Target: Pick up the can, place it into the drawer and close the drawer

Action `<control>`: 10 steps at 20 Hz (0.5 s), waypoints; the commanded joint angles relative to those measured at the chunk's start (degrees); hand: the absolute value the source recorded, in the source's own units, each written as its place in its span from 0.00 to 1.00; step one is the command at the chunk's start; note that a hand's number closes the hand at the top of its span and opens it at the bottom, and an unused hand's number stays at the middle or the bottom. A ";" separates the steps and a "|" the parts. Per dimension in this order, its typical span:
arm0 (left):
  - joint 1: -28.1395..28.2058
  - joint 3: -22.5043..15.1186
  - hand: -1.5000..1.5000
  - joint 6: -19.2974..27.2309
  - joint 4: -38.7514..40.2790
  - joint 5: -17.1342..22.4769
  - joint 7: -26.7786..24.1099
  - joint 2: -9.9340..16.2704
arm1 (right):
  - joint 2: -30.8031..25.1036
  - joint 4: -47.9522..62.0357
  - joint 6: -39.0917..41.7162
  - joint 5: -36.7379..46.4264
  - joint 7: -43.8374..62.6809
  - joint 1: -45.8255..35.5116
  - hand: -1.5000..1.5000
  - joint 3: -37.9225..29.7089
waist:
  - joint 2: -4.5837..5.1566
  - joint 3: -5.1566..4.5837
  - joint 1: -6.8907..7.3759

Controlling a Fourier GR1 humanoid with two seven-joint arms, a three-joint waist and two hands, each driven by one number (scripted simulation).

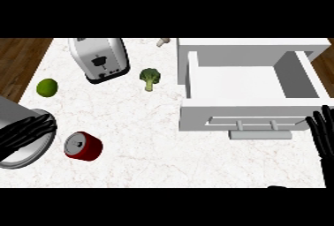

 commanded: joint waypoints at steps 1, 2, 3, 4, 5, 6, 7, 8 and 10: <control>-1.30 0.31 0.00 -4.65 3.46 -7.29 -2.07 -5.56 | -0.83 3.37 1.11 -1.34 -1.20 -2.39 0.00 -2.52 | 0.02 -0.02 0.07; -0.29 1.55 0.00 -4.93 2.44 -5.96 -1.45 -3.73 | -1.00 -0.08 2.41 -2.38 -1.29 1.99 0.00 -3.72 | -0.03 -0.01 -0.01; -2.35 -0.89 0.00 -4.07 3.12 -8.71 -1.77 -6.70 | 0.38 -1.32 -0.32 1.03 0.88 -1.46 0.00 -0.45 | 0.01 -0.03 -0.01; -0.89 0.23 0.00 -6.16 4.60 -12.26 -3.82 -8.44 | 0.16 0.80 0.68 -0.70 -0.07 -1.68 0.00 -1.70 | 0.01 -0.04 0.06; -4.77 0.61 0.00 -5.38 7.73 -18.53 -5.74 -11.10 | 0.69 1.80 0.69 1.61 -1.60 -1.20 0.00 -0.10 | 0.06 -0.06 -0.12; -2.59 3.43 0.00 -7.72 8.60 -16.45 -7.99 -9.17 | 1.78 1.17 1.94 1.63 -5.58 3.55 0.00 -0.41 | 0.00 -0.04 -0.10; -4.98 0.97 0.00 -4.61 7.98 -17.25 -5.66 -10.18 | -1.13 4.97 3.67 -2.28 -4.52 -0.84 0.00 -4.30 | 0.03 -0.02 -0.06; -4.36 1.12 0.00 -4.40 7.14 -13.92 -4.41 -9.10 | 0.29 1.59 3.29 0.30 -4.96 2.46 0.00 -2.60 | -0.02 -0.01 -0.06; -5.46 2.83 0.00 -5.48 11.45 -22.71 -9.64 -12.14 | -0.05 0.48 2.89 -1.39 -1.07 -0.30 0.00 -3.07 | 0.02 -0.04 -0.05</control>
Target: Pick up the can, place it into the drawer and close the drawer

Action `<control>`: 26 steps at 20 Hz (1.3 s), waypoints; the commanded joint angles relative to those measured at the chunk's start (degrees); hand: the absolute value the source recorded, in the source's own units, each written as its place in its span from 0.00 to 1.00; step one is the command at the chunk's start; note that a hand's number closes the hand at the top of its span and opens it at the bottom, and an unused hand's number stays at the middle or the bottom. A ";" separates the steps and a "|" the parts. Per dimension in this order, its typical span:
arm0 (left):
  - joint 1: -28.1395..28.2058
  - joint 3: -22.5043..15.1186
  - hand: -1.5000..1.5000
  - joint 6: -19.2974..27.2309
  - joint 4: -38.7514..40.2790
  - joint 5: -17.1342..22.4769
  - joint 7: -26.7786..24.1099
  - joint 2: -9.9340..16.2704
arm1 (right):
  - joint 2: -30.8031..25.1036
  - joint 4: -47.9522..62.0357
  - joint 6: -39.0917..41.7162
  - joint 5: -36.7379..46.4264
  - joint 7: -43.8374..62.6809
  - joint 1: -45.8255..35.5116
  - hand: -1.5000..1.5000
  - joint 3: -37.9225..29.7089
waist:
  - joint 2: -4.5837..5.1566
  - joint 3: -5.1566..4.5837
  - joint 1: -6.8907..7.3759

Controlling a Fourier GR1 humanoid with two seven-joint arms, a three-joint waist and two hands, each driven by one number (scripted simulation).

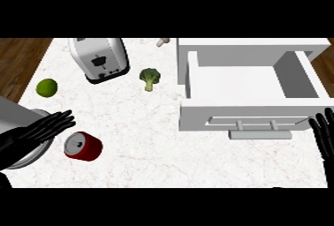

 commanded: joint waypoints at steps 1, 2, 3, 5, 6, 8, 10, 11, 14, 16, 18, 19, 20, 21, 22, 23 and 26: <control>-0.96 1.78 0.00 -4.49 4.16 -10.93 -8.49 -3.97 | -1.86 -4.32 2.42 -3.42 3.58 1.98 0.00 -2.53 | -0.01 -0.05 -0.16; -2.19 1.22 0.00 -3.84 5.42 -13.01 -9.42 -4.54 | 0.49 1.05 -1.05 2.14 1.25 -2.54 0.00 0.20 | 0.04 -0.04 0.07; -1.96 1.16 0.00 -4.01 6.01 -12.35 -9.06 -3.57 | -0.20 -2.17 1.71 -1.75 0.82 1.11 0.00 -1.95 | -0.01 -0.02 -0.07; -4.37 2.59 0.00 -4.08 8.57 -11.20 -9.87 -1.58 | -1.01 -1.18 2.69 -2.45 1.82 0.55 0.00 -2.70 | 0.01 -0.01 -0.09; -5.49 2.29 0.00 -4.67 13.94 -17.27 -15.19 -2.81 | -0.01 -0.29 -0.68 0.23 4.71 -3.98 0.00 -0.54 | 0.14 -0.08 -0.14; -5.77 3.29 0.00 -5.30 15.96 -19.24 -19.35 -0.39 | 0.73 0.25 1.18 -0.77 0.66 -0.80 0.00 -1.10 | 0.11 -0.07 -0.30; -4.47 2.32 0.00 -3.97 17.60 -22.95 -23.57 -0.64 | 0.12 -2.54 3.23 -1.91 0.72 2.79 0.00 -1.26 | 0.11 -0.12 -0.65; -7.80 1.05 0.00 -1.87 15.25 -19.59 -17.02 -0.77 | 0.98 -0.89 1.24 0.12 -0.40 0.74 0.00 -1.64 | 0.03 -0.02 -0.27; -4.81 -0.54 0.00 -0.29 19.35 -26.83 -28.29 -0.44 | 0.27 3.73 2.11 0.43 -2.37 -1.63 0.00 -1.92 | 0.14 -0.07 -0.15; -8.92 -0.83 0.00 -0.57 22.52 -25.91 -27.95 1.87 | 0.56 -0.02 0.92 -0.07 2.96 -2.58 0.00 -0.91 | 0.16 -0.09 -0.35; -4.81 -2.32 0.00 0.57 23.48 -27.98 -32.77 2.24 | 0.80 0.18 2.21 0.26 -0.88 0.04 0.00 -1.08 | 0.09 -0.09 -0.31; -7.20 -4.22 0.00 2.83 26.05 -30.45 -33.88 1.64 | 0.72 -0.03 1.56 -0.28 1.76 -2.43 0.00 -0.70 | 0.18 -0.12 -0.48; -7.87 -4.06 0.00 3.52 28.61 -30.83 -36.91 2.64 | 0.47 1.13 1.18 0.51 0.84 -2.65 0.00 -1.34 | 0.27 -0.15 -0.65; -7.36 -4.67 0.00 4.82 26.69 -30.92 -36.44 2.97 | 2.46 -3.23 2.47 1.04 -0.40 4.06 0.00 0.96 | 0.06 -0.11 -0.81; -7.13 -5.34 0.00 3.26 27.64 -30.33 -37.50 4.21 | -0.03 -3.82 1.65 -1.60 5.00 -1.70 0.00 -1.49 | 0.13 -0.14 -0.52; -9.30 -6.46 0.00 5.23 28.88 -30.22 -35.91 2.24 | 1.17 0.87 1.96 0.91 -0.03 -0.40 0.00 -0.53 | 0.18 -0.08 -0.58; -9.64 -8.11 0.00 6.75 33.38 -32.53 -41.93 5.28 | 0.98 -2.14 2.57 -0.14 0.20 1.52 0.00 -1.15 | 0.20 -0.13 -1.07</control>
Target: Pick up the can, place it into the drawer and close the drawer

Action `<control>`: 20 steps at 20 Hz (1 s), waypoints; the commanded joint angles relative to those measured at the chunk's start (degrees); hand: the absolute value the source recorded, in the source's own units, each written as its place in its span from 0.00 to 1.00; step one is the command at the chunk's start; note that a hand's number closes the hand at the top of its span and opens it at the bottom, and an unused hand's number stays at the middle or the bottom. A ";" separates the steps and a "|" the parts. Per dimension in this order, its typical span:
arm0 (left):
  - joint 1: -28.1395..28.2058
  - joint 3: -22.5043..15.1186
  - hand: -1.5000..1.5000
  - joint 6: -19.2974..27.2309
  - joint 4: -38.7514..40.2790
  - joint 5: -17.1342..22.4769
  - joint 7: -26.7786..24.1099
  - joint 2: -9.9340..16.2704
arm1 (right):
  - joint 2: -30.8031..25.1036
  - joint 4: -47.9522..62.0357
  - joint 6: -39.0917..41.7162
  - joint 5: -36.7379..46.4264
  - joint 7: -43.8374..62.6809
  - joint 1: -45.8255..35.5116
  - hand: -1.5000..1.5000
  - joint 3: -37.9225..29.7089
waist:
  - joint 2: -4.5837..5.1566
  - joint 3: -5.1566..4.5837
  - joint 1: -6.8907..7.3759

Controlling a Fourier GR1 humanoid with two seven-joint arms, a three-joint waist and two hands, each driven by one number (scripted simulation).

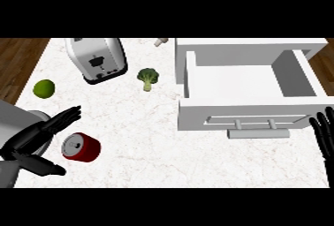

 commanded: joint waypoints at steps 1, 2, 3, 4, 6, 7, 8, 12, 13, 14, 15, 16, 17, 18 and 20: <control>-4.83 -2.09 0.00 -6.25 8.81 -1.62 -11.05 1.35 | -0.53 1.82 -1.25 0.87 1.03 -4.16 0.00 -0.39 | 0.33 -0.09 -0.38; -2.14 -2.00 0.00 -7.53 6.92 -0.50 -10.85 2.78 | -1.76 1.67 0.17 -2.94 0.78 -3.23 0.00 -3.55 | 0.06 0.01 0.03; -2.71 -4.43 0.00 -4.06 8.56 -3.25 -11.68 0.89 | 2.24 -2.67 -2.55 3.19 2.08 -0.86 0.00 2.92 | 0.10 -0.07 -0.32; -3.12 -3.51 0.00 -5.46 8.84 -1.77 -13.61 2.88 | 1.25 -0.05 -1.82 1.71 1.55 -1.86 0.00 1.26 | 0.15 -0.05 -0.21; -2.52 -5.39 0.00 -1.88 11.23 -3.86 -16.28 2.15 | 1.22 0.20 -0.48 1.19 -0.66 -0.67 0.00 1.32 | 0.19 -0.08 -0.55; -3.21 -5.16 0.00 -3.67 11.79 -2.43 -14.96 3.27 | 1.11 0.72 -0.71 1.07 -0.17 -0.40 0.00 0.73 | 0.21 -0.06 -0.61; -3.24 -6.06 0.00 -1.56 12.92 -3.42 -16.13 2.47 | -0.35 1.77 -0.39 -0.37 0.14 -2.23 0.00 -1.30 | 0.32 -0.09 -0.72; -3.19 -6.47 0.00 -1.98 13.34 -1.04 -14.36 3.12 | 0.37 -0.09 -0.16 0.24 0.29 -0.95 0.00 0.16 | 0.20 -0.05 -0.76; -4.63 -7.10 0.00 -1.53 13.60 -1.31 -13.48 2.87 | 0.25 0.70 -0.62 1.18 0.73 -2.71 0.00 0.75 | 0.26 -0.05 -0.59; -1.34 -8.19 0.00 -0.74 12.57 -1.67 -15.62 2.68 | -0.28 -0.74 0.63 -0.99 -0.38 0.10 0.00 -1.15 | 0.11 -0.05 -0.88; -2.67 -8.51 0.00 -1.40 13.26 -1.75 -15.70 3.75 | 1.16 -0.15 -1.25 1.03 0.23 -2.89 0.00 0.99 | 0.27 -0.08 -0.47; -2.09 -8.68 0.00 0.39 12.83 -1.53 -16.80 2.80 | 0.90 -2.99 -1.64 0.37 4.52 -2.30 0.00 1.17 | 0.21 -0.15 -0.65; -2.07 -9.71 0.00 2.04 14.04 -2.42 -17.04 1.77 | -1.13 -1.34 0.51 -2.12 1.53 -2.01 0.00 -1.87 | 0.33 -0.13 -1.24; -2.77 -10.00 0.00 2.64 14.22 -2.27 -16.74 1.24 | 0.97 1.11 -0.54 0.26 -0.29 -2.14 0.00 0.36 | 0.44 -0.10 -0.92; -4.77 -9.81 0.00 2.40 15.37 -1.08 -15.46 1.23 | 0.73 0.25 -1.06 0.54 1.50 -3.66 0.00 0.82 | 0.59 -0.16 -1.28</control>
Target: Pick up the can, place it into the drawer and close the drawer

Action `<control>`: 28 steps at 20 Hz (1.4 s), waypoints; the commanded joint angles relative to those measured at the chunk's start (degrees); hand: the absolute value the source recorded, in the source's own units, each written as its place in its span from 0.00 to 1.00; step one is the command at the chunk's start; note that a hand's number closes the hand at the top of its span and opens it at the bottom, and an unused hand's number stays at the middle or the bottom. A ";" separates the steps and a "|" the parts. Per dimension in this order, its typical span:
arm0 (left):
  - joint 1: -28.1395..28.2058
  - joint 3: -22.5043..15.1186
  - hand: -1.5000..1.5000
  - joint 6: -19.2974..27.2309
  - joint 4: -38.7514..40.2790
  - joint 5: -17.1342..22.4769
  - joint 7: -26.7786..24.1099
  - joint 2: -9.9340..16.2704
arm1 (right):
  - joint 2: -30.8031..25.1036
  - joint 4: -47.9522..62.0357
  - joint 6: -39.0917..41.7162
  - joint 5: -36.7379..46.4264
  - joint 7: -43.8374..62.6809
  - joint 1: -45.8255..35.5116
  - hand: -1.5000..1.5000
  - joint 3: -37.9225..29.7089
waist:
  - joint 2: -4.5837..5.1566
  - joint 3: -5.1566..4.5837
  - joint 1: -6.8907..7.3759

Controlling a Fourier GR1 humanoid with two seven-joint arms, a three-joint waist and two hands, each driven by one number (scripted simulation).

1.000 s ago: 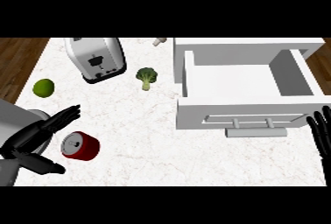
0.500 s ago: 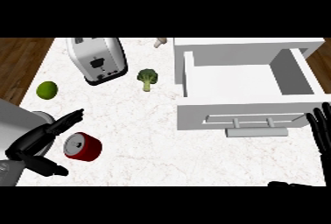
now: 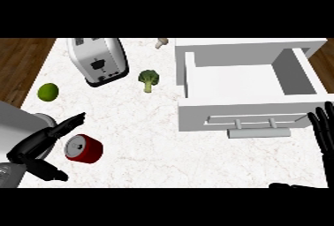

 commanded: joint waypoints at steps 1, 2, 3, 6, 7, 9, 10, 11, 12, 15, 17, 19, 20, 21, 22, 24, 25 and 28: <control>-0.65 -2.19 0.00 -4.19 5.40 0.52 -6.77 -4.11 | 0.02 -1.89 -0.07 -0.40 1.42 0.35 0.00 0.14 | 1.06 -1.89 -0.83; -2.90 -1.35 0.00 -6.16 7.65 1.59 -6.54 -2.65 | 0.78 -0.78 0.07 -0.03 -0.32 0.56 0.00 0.79 | 1.14 -1.85 -0.89; -3.57 -1.24 0.00 -7.40 7.87 1.63 -7.69 -0.70 | -0.15 0.18 0.80 0.28 -0.70 1.31 0.00 0.07 | 0.93 -1.76 -0.19; -4.53 -3.53 0.00 -4.17 10.27 0.74 -7.62 -4.53 | -1.63 3.29 2.56 -1.93 -3.58 1.22 0.00 -2.72 | 1.10 -1.75 -0.55; -5.75 -3.03 0.00 -5.11 11.48 1.26 -8.57 -3.41 | -0.55 -5.52 0.29 -1.60 4.54 1.78 0.00 -0.32 | 0.90 -1.84 -0.63; -5.74 -4.10 0.00 -5.20 14.94 0.28 -11.58 -3.14 | 0.34 -3.32 -0.05 -0.57 2.11 0.76 0.00 0.28 | 0.99 -1.81 -0.16; -5.05 -5.10 0.00 -4.58 12.18 0.10 -10.34 -3.80 | 0.33 -4.63 -0.96 -1.13 4.31 0.20 0.00 -0.30 | 0.76 -1.74 0.42; -8.85 -4.16 0.00 -6.03 16.44 0.64 -10.04 -2.87 | 0.67 -4.34 0.12 -0.70 1.88 2.91 0.00 -0.17 | 0.89 -1.76 -0.29; -8.41 -4.50 0.00 -4.38 17.81 0.53 -11.35 -4.30 | -0.29 -3.21 1.52 -2.57 0.20 3.71 0.00 -2.11 | 0.95 -1.77 -0.51; -8.88 -6.05 0.00 -4.47 18.35 0.51 -11.81 -5.76 | 0.04 -0.67 0.77 -0.71 0.16 1.89 0.00 -1.24 | 0.94 -1.74 0.07; -10.08 -6.84 0.00 -3.85 19.11 -0.08 -11.94 -6.06 | 0.09 -5.47 1.59 -3.18 2.14 3.23 0.00 -1.17 | 0.80 -1.76 -0.18; -9.61 -7.72 0.00 -4.03 17.65 0.10 -11.44 -6.55 | -0.44 -2.65 1.05 -2.30 2.29 1.88 0.00 -2.00 | 0.74 -1.70 0.46; -9.69 -8.12 0.00 -3.59 20.71 -0.89 -14.25 -5.69 | -0.61 -5.82 1.87 -3.08 2.57 4.14 0.00 -2.20 | 0.83 -1.77 -0.17; -11.40 -8.36 0.00 -2.59 19.67 -0.49 -11.19 -7.95 | 0.56 -4.52 0.20 0.14 2.96 2.03 0.00 0.19 | 0.81 -1.73 0.32; -11.73 -8.29 0.00 -4.93 18.81 0.28 -11.91 -6.19 | -2.06 -3.92 3.21 -3.50 2.21 3.31 0.00 -2.89 | 0.75 -1.70 0.19; -11.27 -9.09 0.00 -3.52 18.74 0.02 -12.08 -7.15 | 1.27 -5.34 0.87 -2.34 2.61 4.29 0.00 -1.02 | 0.72 -1.70 0.29; -9.64 -9.41 0.00 -3.37 17.48 0.15 -13.07 -6.55 | -1.42 -6.27 2.40 -4.68 3.20 3.86 0.00 -3.88 | 0.63 -1.69 0.50; -10.63 -10.60 1.00 -4.53 19.44 0.00 -14.43 -6.81 | -1.08 -3.45 2.44 -3.86 1.42 3.21 0.00 -3.86 | 0.79 -1.71 0.35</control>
